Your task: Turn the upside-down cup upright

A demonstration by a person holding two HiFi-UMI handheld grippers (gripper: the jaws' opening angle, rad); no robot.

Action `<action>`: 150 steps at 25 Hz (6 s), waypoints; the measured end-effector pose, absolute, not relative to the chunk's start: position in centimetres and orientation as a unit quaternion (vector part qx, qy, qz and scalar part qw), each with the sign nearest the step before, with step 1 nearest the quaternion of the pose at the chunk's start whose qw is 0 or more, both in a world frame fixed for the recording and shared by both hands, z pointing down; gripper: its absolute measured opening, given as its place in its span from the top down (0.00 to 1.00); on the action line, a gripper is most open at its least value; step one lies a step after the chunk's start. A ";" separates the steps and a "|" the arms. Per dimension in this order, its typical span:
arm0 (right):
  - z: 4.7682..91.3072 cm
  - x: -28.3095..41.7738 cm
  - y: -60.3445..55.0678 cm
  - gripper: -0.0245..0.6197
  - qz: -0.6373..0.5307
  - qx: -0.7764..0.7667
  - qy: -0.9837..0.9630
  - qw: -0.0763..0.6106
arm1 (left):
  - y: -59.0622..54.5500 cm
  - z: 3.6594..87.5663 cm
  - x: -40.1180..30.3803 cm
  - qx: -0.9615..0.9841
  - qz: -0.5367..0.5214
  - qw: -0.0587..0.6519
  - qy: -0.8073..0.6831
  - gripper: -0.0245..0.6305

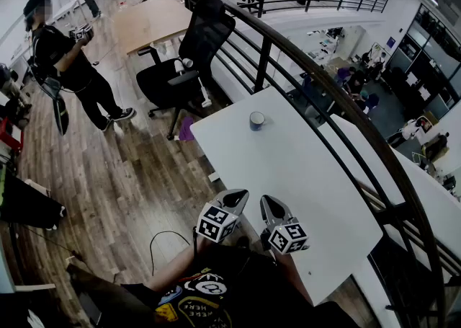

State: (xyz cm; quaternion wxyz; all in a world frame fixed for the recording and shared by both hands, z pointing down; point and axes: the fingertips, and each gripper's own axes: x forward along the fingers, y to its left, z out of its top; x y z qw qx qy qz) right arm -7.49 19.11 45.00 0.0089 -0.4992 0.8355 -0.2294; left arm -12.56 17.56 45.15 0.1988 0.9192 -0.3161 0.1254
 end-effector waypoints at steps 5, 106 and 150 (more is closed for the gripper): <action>42.3 -5.8 27.4 0.97 -0.231 -0.496 0.837 0.011 | 25.7 42.4 -10.9 0.918 0.122 0.199 -0.321 0.96; 56.2 -2.1 0.2 0.36 -0.026 -0.539 0.807 -0.238 | -6.2 58.1 -4.6 0.838 0.234 0.452 -0.198 0.90; 70.2 -0.7 -2.0 0.71 -0.257 -0.589 0.735 -0.218 | 1.0 56.6 -12.4 0.902 0.229 0.315 -0.189 0.95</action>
